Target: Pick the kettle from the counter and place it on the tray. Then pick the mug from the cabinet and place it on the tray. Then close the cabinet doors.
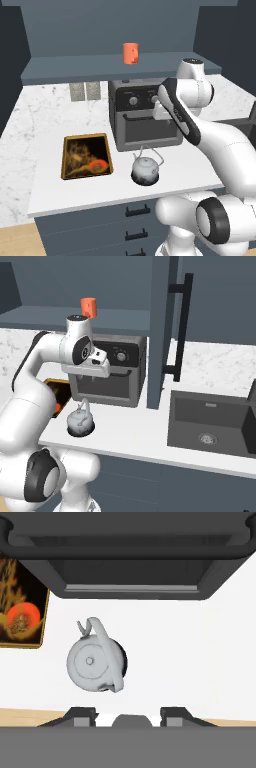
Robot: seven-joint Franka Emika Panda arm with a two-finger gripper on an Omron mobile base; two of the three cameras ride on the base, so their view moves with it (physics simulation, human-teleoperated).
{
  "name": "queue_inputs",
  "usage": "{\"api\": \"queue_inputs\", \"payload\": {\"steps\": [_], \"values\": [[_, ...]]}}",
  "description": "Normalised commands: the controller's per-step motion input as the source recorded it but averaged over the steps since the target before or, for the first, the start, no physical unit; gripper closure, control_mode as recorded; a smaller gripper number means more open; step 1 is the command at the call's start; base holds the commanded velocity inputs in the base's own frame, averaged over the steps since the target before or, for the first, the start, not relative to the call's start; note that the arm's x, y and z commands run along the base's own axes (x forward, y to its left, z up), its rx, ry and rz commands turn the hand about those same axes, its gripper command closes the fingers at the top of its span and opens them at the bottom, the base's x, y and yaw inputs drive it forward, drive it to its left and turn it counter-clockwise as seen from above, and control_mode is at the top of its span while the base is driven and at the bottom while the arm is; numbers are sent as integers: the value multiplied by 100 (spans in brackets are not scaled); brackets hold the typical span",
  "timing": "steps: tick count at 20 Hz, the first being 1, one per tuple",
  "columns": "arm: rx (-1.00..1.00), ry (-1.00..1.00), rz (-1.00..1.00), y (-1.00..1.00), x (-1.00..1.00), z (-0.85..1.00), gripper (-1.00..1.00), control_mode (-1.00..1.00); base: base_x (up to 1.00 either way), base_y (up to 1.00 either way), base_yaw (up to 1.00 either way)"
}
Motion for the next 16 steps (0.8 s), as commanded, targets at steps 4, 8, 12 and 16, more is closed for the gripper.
{"api": "queue_inputs", "payload": {"steps": [4, 8, 12, 16], "values": [[0, 0, 0, 0, -8, -2, -100, -100, 0, 0, 0], [-5, 0, 1, 20, -46, -31, -100, -100, 0, 0, 0], [-2, -1, 3, 22, -43, -40, -100, -100, 0, 0, 0], [0, 2, 8, 1, -15, -33, -100, -100, 0, 0, 0]]}}
